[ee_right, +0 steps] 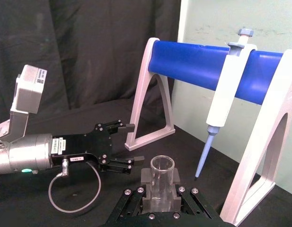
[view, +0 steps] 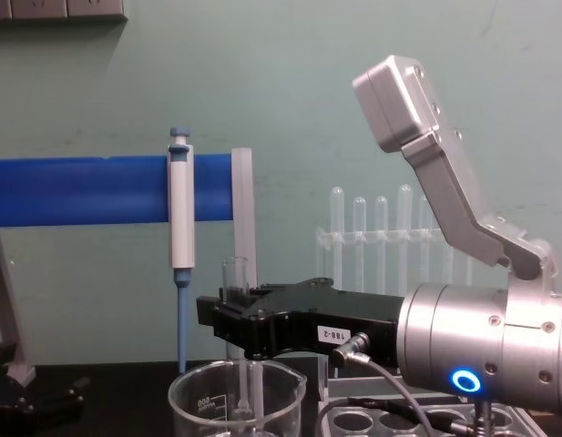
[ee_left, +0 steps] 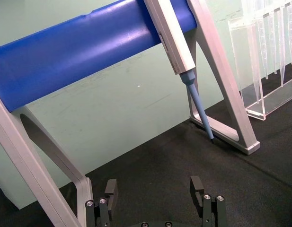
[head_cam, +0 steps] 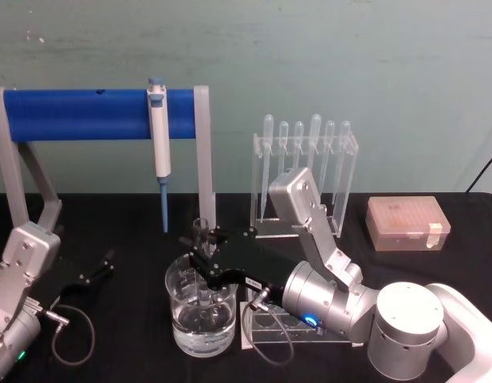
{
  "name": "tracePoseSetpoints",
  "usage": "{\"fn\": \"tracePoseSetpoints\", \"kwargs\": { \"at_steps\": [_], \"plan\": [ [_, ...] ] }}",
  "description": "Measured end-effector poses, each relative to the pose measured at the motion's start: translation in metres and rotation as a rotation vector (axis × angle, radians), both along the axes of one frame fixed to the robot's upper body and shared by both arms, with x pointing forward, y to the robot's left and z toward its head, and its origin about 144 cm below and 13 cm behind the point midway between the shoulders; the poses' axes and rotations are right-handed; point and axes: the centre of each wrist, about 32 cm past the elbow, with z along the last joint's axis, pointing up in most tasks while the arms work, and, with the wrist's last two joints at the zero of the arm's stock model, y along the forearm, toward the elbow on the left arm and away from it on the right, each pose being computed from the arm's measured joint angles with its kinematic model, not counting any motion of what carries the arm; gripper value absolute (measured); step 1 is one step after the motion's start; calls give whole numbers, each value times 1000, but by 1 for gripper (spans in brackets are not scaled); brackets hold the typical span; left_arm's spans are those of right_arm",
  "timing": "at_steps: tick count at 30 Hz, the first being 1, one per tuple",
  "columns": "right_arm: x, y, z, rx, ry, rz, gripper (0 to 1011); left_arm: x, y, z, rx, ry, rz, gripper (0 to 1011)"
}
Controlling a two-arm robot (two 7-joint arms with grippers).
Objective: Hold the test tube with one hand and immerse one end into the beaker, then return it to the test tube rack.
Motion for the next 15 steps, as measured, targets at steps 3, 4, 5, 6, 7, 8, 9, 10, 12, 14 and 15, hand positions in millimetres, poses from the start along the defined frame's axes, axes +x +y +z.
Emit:
{"fn": "tracePoseSetpoints", "kwargs": {
  "at_steps": [3, 4, 5, 6, 7, 8, 9, 10, 12, 14, 15],
  "plan": [
    [0, 0, 0, 0, 0, 0, 225, 0, 0, 0, 0, 0, 0, 1000],
    [0, 0, 0, 0, 0, 0, 225, 0, 0, 0, 0, 0, 0, 1000],
    [0, 0, 0, 0, 0, 0, 225, 0, 0, 0, 0, 0, 0, 1000],
    [0, 0, 0, 0, 0, 0, 225, 0, 0, 0, 0, 0, 0, 1000],
    [0, 0, 0, 0, 0, 0, 225, 0, 0, 0, 0, 0, 0, 1000],
    [0, 0, 0, 0, 0, 0, 225, 0, 0, 0, 0, 0, 0, 1000],
    [0, 0, 0, 0, 0, 0, 225, 0, 0, 0, 0, 0, 0, 1000],
    [0, 0, 0, 0, 0, 0, 225, 0, 0, 0, 0, 0, 0, 1000],
    [0, 0, 0, 0, 0, 0, 225, 0, 0, 0, 0, 0, 0, 1000],
    [0, 0, 0, 0, 0, 0, 225, 0, 0, 0, 0, 0, 0, 1000],
    [0, 0, 0, 0, 0, 0, 225, 0, 0, 0, 0, 0, 0, 1000]
  ]
}}
